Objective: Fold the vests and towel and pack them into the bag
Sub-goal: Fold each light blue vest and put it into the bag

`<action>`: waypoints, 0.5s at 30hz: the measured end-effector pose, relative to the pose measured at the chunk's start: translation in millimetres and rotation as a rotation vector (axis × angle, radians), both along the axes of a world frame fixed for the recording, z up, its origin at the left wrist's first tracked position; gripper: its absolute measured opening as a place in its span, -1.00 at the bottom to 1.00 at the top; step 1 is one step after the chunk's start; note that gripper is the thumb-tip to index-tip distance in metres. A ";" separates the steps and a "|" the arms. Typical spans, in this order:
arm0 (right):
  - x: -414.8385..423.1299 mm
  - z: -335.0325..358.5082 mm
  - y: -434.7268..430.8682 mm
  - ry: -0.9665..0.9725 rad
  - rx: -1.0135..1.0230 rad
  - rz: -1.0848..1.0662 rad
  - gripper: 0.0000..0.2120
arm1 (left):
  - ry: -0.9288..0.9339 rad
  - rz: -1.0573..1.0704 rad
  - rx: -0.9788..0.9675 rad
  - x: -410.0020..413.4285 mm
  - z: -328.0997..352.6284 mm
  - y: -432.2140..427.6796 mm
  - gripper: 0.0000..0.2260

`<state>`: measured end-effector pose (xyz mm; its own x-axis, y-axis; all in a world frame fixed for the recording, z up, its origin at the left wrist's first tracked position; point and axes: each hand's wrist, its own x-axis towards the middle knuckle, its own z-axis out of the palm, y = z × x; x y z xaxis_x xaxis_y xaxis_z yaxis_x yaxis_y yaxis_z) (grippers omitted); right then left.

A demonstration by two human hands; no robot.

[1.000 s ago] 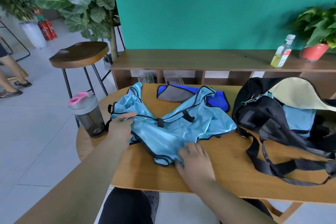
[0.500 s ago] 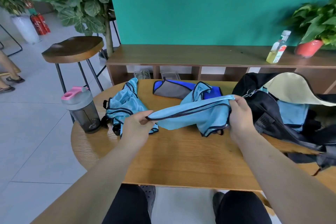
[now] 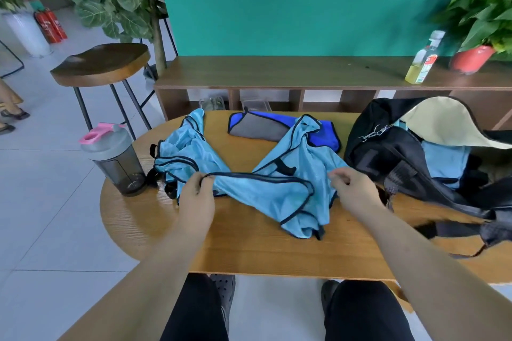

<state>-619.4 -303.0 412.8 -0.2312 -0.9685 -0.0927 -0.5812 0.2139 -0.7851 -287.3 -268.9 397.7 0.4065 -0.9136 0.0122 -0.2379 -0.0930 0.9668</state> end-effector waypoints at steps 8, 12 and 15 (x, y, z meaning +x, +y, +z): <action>58.1 -59.2 69.8 0.393 -0.395 0.095 -0.40 | -0.177 0.005 -0.042 -3.4 -43.2 11.8 -0.80; 82.0 -67.6 80.6 0.632 -0.555 0.219 -0.29 | -0.221 -0.003 -0.052 -3.7 -49.6 10.9 -0.82; 92.5 -74.7 72.7 0.719 -0.413 0.276 -0.22 | -0.209 0.009 -0.052 -1.6 -51.8 9.7 -0.80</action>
